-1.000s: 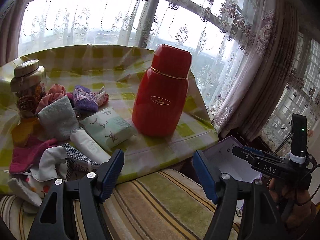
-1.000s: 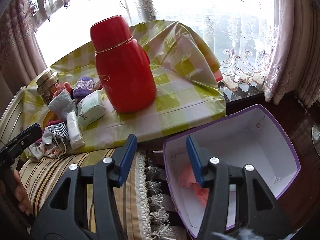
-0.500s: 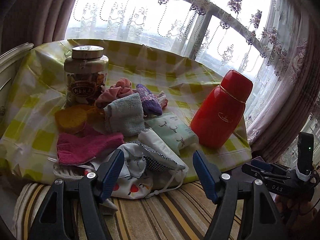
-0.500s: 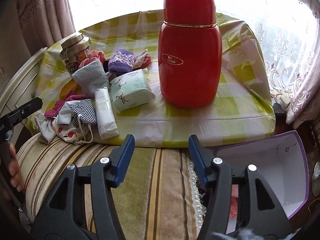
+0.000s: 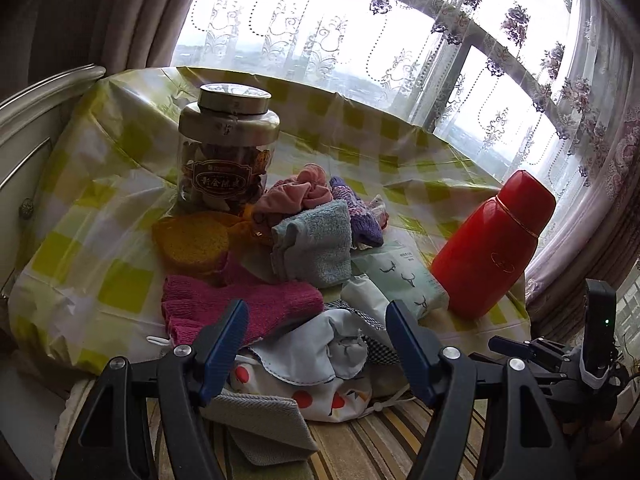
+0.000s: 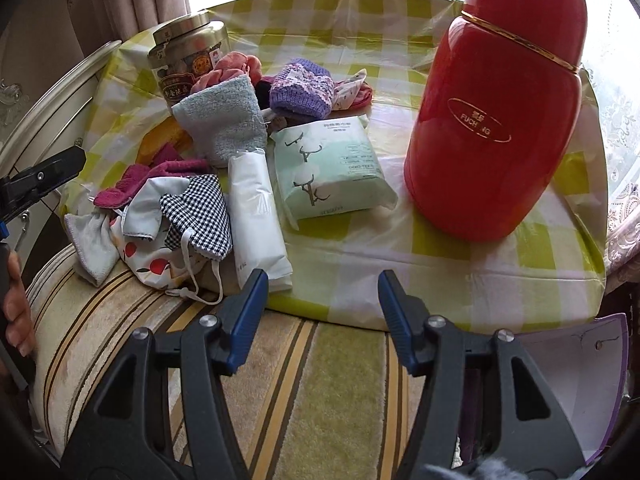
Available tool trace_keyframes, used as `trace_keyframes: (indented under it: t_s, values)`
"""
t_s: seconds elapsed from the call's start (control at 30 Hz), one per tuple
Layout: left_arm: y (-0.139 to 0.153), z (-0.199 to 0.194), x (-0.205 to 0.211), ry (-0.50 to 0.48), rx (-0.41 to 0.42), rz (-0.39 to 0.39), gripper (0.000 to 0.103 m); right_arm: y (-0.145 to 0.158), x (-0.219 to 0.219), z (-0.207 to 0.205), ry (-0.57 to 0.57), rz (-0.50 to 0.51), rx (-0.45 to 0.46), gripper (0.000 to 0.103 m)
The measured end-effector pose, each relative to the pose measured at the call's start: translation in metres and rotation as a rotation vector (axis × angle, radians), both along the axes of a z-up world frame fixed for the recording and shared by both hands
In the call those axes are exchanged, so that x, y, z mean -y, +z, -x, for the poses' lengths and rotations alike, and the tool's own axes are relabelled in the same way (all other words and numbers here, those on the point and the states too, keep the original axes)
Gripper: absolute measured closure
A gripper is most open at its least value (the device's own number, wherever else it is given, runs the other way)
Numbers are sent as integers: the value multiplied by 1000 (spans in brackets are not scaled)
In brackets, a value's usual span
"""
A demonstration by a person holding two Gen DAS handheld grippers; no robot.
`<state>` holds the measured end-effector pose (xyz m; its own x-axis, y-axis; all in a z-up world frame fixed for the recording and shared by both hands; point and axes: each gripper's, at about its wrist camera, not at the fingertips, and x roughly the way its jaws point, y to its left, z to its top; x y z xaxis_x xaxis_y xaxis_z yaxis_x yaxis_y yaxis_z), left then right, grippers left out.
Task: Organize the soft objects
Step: 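Move both grippers back over the pile on the table, then grasp the orange mesh sponge bag with the left gripper while the right gripper grasps the white roll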
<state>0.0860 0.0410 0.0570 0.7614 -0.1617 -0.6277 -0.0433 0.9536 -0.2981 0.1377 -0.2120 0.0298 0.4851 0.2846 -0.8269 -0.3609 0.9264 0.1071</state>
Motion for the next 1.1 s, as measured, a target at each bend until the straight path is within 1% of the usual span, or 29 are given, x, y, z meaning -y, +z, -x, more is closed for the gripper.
trace_keyframes:
  t_s: [0.23,0.47,0.63,0.73,0.8,0.9,1.03,1.1]
  values:
    - [-5,-5,-19,43,-22,9,31,-11,-26,-21,67,11,-31,42]
    - [-7,-11,-34,78,-34,1,31,-27,-48,-39,114,1,-89,42]
    - [-11,-17,-46,97,-50,5,31,-38,-61,-47,138,2,-127,47]
    - [-13,-24,-55,109,-62,-2,31,-45,-66,-50,150,2,-150,52]
    - [-14,-30,-63,126,-75,-5,31,-48,-67,-52,152,-3,-161,56]
    - [-19,-41,-78,152,-102,0,31,-50,-69,-56,146,-9,-171,56]
    - [-33,-63,-103,171,-169,58,31,-50,-75,-63,135,-17,-166,56]
    - [-38,-75,-111,175,-199,56,31,-50,-76,-66,124,-24,-163,56]
